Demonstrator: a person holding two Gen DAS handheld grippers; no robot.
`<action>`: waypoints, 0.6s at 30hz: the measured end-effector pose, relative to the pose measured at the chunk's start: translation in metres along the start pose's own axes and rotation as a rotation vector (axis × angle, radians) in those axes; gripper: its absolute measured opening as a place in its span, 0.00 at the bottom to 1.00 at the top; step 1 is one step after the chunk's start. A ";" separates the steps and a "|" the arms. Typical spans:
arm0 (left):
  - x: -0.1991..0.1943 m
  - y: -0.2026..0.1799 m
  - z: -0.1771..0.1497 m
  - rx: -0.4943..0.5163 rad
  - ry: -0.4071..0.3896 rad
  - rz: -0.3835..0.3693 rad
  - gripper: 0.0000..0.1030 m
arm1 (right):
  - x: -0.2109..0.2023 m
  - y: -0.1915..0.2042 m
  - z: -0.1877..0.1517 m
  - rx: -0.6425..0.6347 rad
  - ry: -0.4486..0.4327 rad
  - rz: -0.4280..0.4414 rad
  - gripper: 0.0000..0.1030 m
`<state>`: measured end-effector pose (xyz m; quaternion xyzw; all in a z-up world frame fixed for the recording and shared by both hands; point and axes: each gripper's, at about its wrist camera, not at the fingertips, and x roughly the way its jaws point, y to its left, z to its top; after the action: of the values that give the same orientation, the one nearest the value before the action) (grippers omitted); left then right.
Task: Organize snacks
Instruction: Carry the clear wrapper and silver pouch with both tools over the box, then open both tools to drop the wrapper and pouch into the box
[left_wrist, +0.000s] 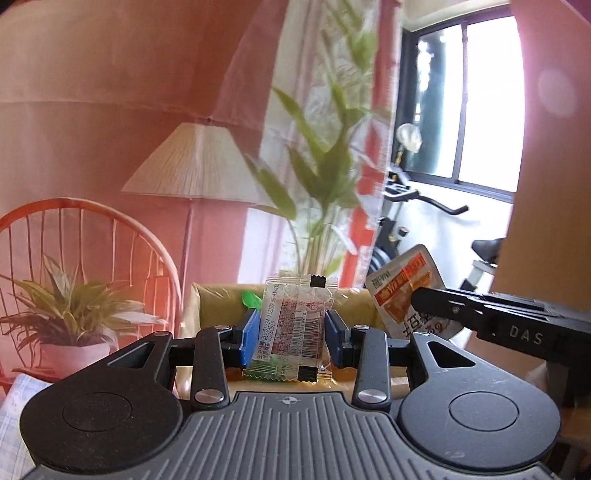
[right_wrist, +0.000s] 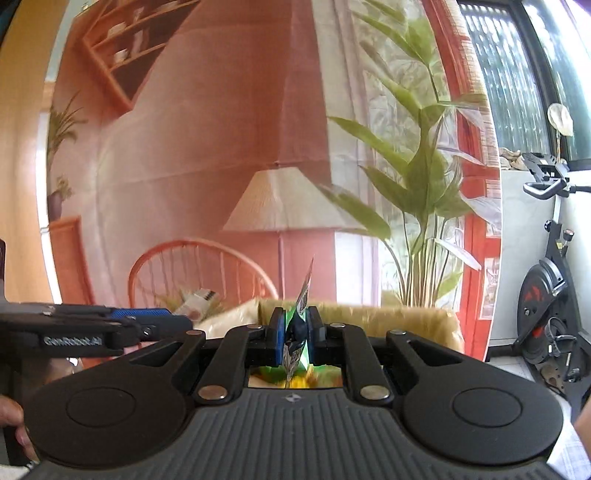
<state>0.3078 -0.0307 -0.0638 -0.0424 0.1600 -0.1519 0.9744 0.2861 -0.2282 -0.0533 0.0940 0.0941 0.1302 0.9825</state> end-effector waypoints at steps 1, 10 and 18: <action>0.009 0.002 0.003 0.000 0.011 0.008 0.39 | 0.009 -0.006 0.002 0.023 0.003 -0.001 0.12; 0.063 0.010 0.004 0.033 0.137 0.074 0.42 | 0.062 -0.041 -0.012 0.211 0.139 -0.009 0.13; 0.046 0.019 0.004 0.050 0.139 0.136 0.69 | 0.061 -0.043 -0.020 0.206 0.190 -0.076 0.49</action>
<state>0.3566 -0.0267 -0.0760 0.0035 0.2260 -0.0921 0.9698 0.3497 -0.2493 -0.0918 0.1779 0.2031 0.0908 0.9586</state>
